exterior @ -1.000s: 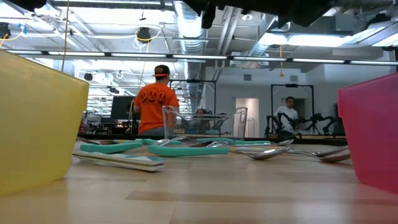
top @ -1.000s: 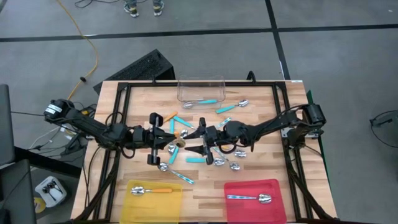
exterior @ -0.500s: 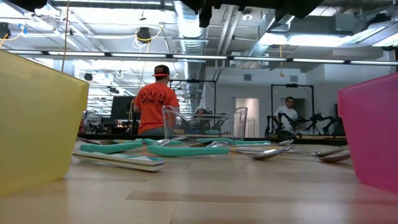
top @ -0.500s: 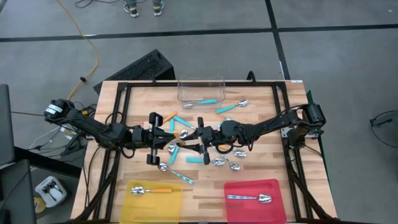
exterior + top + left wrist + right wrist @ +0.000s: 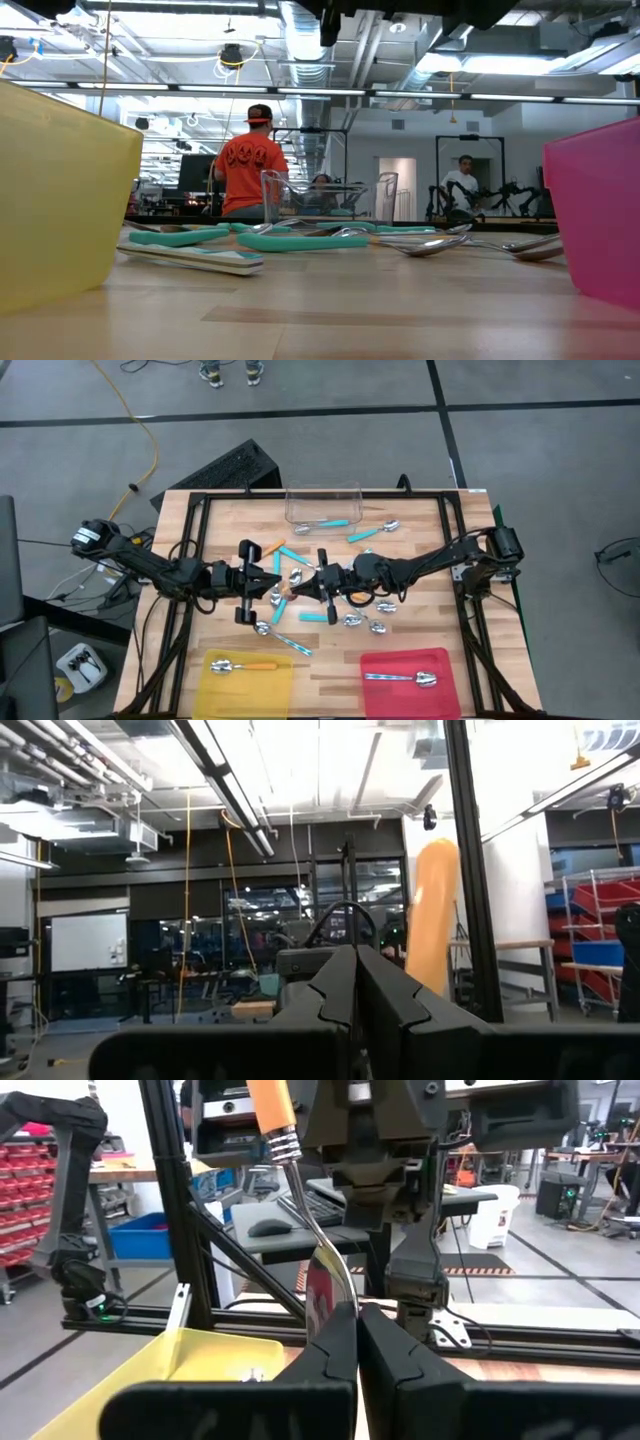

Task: Sort silverware by color (type)
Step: Put the yellow spoon into the yellow bin

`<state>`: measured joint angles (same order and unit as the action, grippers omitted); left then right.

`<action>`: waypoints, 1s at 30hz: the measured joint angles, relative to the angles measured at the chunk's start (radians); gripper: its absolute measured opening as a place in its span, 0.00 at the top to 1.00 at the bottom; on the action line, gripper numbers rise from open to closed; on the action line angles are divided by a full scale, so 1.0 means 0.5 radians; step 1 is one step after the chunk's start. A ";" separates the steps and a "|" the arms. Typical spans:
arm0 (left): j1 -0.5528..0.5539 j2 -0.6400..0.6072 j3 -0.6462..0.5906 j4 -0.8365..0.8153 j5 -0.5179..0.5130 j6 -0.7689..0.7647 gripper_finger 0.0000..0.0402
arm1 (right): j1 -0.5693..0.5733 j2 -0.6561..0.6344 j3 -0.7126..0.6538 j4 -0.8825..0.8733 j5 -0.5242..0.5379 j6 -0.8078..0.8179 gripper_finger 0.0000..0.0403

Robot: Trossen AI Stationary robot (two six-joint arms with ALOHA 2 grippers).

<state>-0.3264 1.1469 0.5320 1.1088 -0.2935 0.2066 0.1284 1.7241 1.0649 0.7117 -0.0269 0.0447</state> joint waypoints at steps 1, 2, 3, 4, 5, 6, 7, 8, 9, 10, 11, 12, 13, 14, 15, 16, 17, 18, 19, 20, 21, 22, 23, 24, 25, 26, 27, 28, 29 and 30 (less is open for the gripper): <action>0.000 0.000 0.000 0.001 0.000 0.000 1.00 | 0.000 0.000 0.000 -0.002 0.001 0.000 0.95; 0.000 0.000 0.000 -0.001 0.000 0.000 1.00 | 0.000 0.000 0.000 -0.005 0.001 0.000 0.95; 0.000 0.000 0.000 -0.003 -0.009 0.000 1.00 | 0.000 0.000 0.000 -0.010 0.002 0.000 0.95; 0.000 0.000 0.000 -0.004 -0.047 0.001 1.00 | 0.000 0.000 0.000 -0.018 0.004 0.000 0.95; -0.002 0.000 0.000 -0.004 -0.129 0.010 1.00 | 0.000 0.000 0.000 -0.030 0.009 0.003 0.95; -0.005 -0.007 0.000 -0.011 -0.246 0.033 1.00 | 0.000 0.000 0.000 -0.048 0.014 0.011 0.95; -0.018 -0.023 0.000 -0.038 -0.377 0.069 1.00 | 0.000 0.000 0.000 -0.073 0.021 0.016 0.95; -0.034 -0.049 0.000 -0.073 -0.496 0.126 0.99 | 0.001 0.000 0.000 -0.103 0.036 0.018 0.95; -0.052 -0.079 0.000 -0.109 -0.607 0.186 0.98 | 0.001 0.000 0.000 -0.133 0.050 0.021 0.95; -0.073 -0.110 0.000 -0.144 -0.708 0.235 0.97 | 0.001 0.000 0.000 -0.158 0.055 0.027 0.95; -0.092 -0.145 0.000 -0.190 -0.797 0.270 0.95 | 0.005 0.000 0.000 -0.176 0.059 0.052 0.95; -0.116 -0.187 0.000 -0.247 -0.893 0.293 0.93 | 0.005 0.000 0.000 -0.188 0.060 0.094 0.95; -0.147 -0.236 -0.001 -0.299 -0.994 0.301 0.91 | 0.005 0.000 0.000 -0.199 0.060 0.141 0.95; -0.176 -0.290 -0.001 -0.345 -1.085 0.309 0.89 | 0.005 0.000 0.000 -0.216 0.061 0.186 0.95; -0.206 -0.349 -0.001 -0.375 -1.167 0.312 0.86 | 0.006 0.000 0.000 -0.230 0.062 0.229 0.95; -0.238 -0.407 -0.001 -0.405 -1.243 0.311 0.84 | 0.010 0.000 0.000 -0.244 0.062 0.271 0.95; -0.267 -0.462 -0.001 -0.443 -1.315 0.299 0.82 | 0.016 0.000 0.000 -0.263 0.066 0.309 0.95; -0.292 -0.514 -0.001 -0.478 -1.377 0.288 0.80 | 0.024 0.004 0.000 -0.268 0.079 0.344 0.95; -0.315 -0.562 -0.001 -0.503 -1.436 0.279 0.79 | 0.039 0.039 0.014 -0.262 0.099 0.379 0.95; -0.336 -0.610 -0.001 -0.521 -1.490 0.278 0.78 | 0.051 0.084 0.049 -0.260 0.111 0.400 0.95; -0.354 -0.657 -0.001 -0.524 -1.536 0.280 0.77 | 0.067 0.115 0.083 -0.290 0.107 0.414 0.95; -0.376 -0.700 -0.001 -0.523 -1.567 0.281 0.76 | 0.086 0.150 0.124 -0.374 0.086 0.420 0.95; -0.388 -0.738 -0.001 -0.522 -1.589 0.282 0.76 | 0.104 0.205 0.202 -0.435 0.056 0.420 0.95; -0.399 -0.774 -0.001 -0.523 -1.607 0.282 0.76 | 0.123 0.273 0.306 -0.477 0.044 0.406 0.95; -0.410 -0.801 -0.001 -0.526 -1.618 0.282 0.76 | 0.140 0.329 0.399 -0.552 0.043 0.373 0.95; -0.414 -0.829 -0.001 -0.526 -1.622 0.288 0.76 | 0.156 0.369 0.483 -0.666 0.043 0.333 0.95; -0.416 -0.860 -0.001 -0.532 -1.625 0.315 0.76 | 0.174 0.416 0.576 -0.774 0.040 0.293 0.95; -0.421 -0.891 -0.001 -0.531 -1.631 0.355 0.76 | 0.194 0.478 0.675 -0.842 0.034 0.267 0.95; -0.424 -0.918 -0.001 -0.524 -1.639 0.389 0.76 | 0.208 0.533 0.773 -0.916 0.017 0.246 0.95; -0.426 -0.948 -0.001 -0.524 -1.647 0.414 0.76 | 0.220 0.577 0.869 -1.020 -0.006 0.230 0.95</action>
<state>-0.5396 0.6729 0.5316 0.8469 -1.1169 0.4136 0.2382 2.0125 1.4992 0.2016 -0.0300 0.1597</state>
